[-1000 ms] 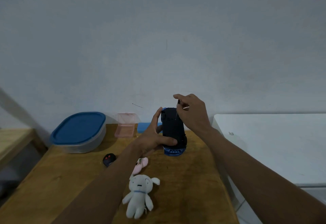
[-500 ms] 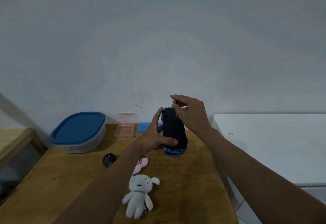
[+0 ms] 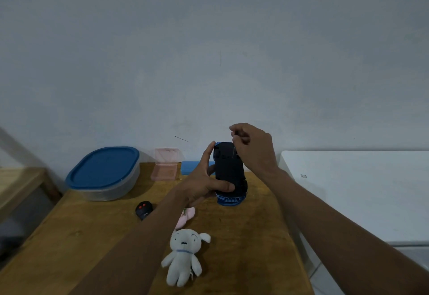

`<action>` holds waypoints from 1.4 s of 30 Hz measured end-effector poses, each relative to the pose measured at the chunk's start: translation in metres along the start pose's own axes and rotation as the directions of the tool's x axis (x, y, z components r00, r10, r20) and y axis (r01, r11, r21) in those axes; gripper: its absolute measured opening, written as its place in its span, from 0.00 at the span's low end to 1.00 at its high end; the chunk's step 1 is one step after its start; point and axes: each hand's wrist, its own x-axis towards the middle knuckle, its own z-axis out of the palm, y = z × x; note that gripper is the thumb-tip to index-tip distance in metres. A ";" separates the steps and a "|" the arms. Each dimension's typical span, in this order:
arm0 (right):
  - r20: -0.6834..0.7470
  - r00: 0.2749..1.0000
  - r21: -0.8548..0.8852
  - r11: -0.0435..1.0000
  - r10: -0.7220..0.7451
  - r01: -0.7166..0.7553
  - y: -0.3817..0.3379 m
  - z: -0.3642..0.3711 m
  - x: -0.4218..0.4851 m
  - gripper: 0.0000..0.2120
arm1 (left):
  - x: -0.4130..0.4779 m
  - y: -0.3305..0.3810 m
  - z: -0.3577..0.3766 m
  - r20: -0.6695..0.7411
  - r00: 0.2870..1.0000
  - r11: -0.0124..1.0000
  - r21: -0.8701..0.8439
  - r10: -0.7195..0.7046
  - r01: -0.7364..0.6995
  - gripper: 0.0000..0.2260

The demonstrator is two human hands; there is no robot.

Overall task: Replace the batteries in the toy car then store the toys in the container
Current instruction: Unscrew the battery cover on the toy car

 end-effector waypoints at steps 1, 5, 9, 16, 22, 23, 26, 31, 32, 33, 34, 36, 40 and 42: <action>0.003 1.000 -0.003 1.000 -0.016 0.016 0.000 0.000 0.000 0.10 | 0.000 0.000 0.000 -0.001 1.000 1.000 -0.002 0.000 0.000 0.52; -0.005 1.000 0.033 0.999 0.005 -0.005 -0.003 0.001 0.000 0.08 | -0.001 0.001 0.000 -0.001 1.000 1.000 -0.005 0.007 -0.007 0.51; 0.017 0.997 0.066 0.995 0.080 -0.081 -0.006 -0.002 -0.001 0.13 | -0.002 0.001 -0.001 0.005 1.000 1.000 -0.015 0.001 -0.001 0.51; 0.013 1.000 -0.006 1.000 0.019 -0.019 -0.007 0.002 0.000 0.11 | -0.003 0.000 -0.003 -0.010 1.000 1.000 -0.016 -0.004 0.004 0.51; 0.004 0.999 -0.036 0.998 0.044 -0.044 -0.005 0.004 0.000 0.10 | -0.002 -0.001 -0.004 -0.009 1.000 1.000 -0.012 -0.010 0.010 0.51; 0.011 0.999 -0.051 0.998 0.034 -0.033 -0.005 0.004 0.000 0.11 | -0.002 -0.001 -0.004 -0.009 1.000 1.000 -0.009 -0.011 0.011 0.51; 0.021 0.999 -0.029 0.999 0.034 -0.033 -0.005 0.004 -0.001 0.12 | -0.001 -0.002 -0.004 0.001 1.000 1.000 -0.007 -0.009 0.009 0.52; 0.005 0.998 -0.029 0.997 0.065 -0.064 -0.005 0.003 -0.001 0.11 | -0.001 -0.002 -0.004 0.006 1.000 1.000 -0.003 0.001 -0.001 0.51; 0.017 0.998 -0.028 0.998 0.062 -0.062 -0.005 0.002 -0.001 0.13 | -0.001 -0.002 -0.003 0.004 1.000 1.000 0.003 0.003 -0.003 0.51; 0.033 0.998 -0.021 0.998 0.058 -0.057 -0.005 0.002 0.000 0.14 | -0.001 -0.001 -0.003 0.003 1.000 1.000 0.005 0.004 -0.004 0.51; 0.045 0.998 -0.015 0.999 0.051 -0.051 -0.005 0.001 0.000 0.14 | -0.001 -0.001 -0.002 0.004 1.000 1.000 0.005 0.004 -0.004 0.51; 0.041 0.998 -0.012 0.999 0.050 -0.049 -0.004 0.002 0.000 0.14 | -0.001 -0.001 0.000 0.003 1.000 1.000 -0.002 -0.001 0.001 0.50; 0.033 0.997 -0.037 0.997 0.066 -0.065 -0.001 0.001 -0.003 0.14 | -0.001 -0.003 0.001 0.005 1.000 1.000 0.011 -0.004 0.004 0.51; 0.069 0.994 -0.018 0.997 0.082 -0.081 -0.001 -0.001 -0.005 0.14 | -0.001 -0.005 0.002 0.002 1.000 1.000 0.019 -0.008 0.008 0.52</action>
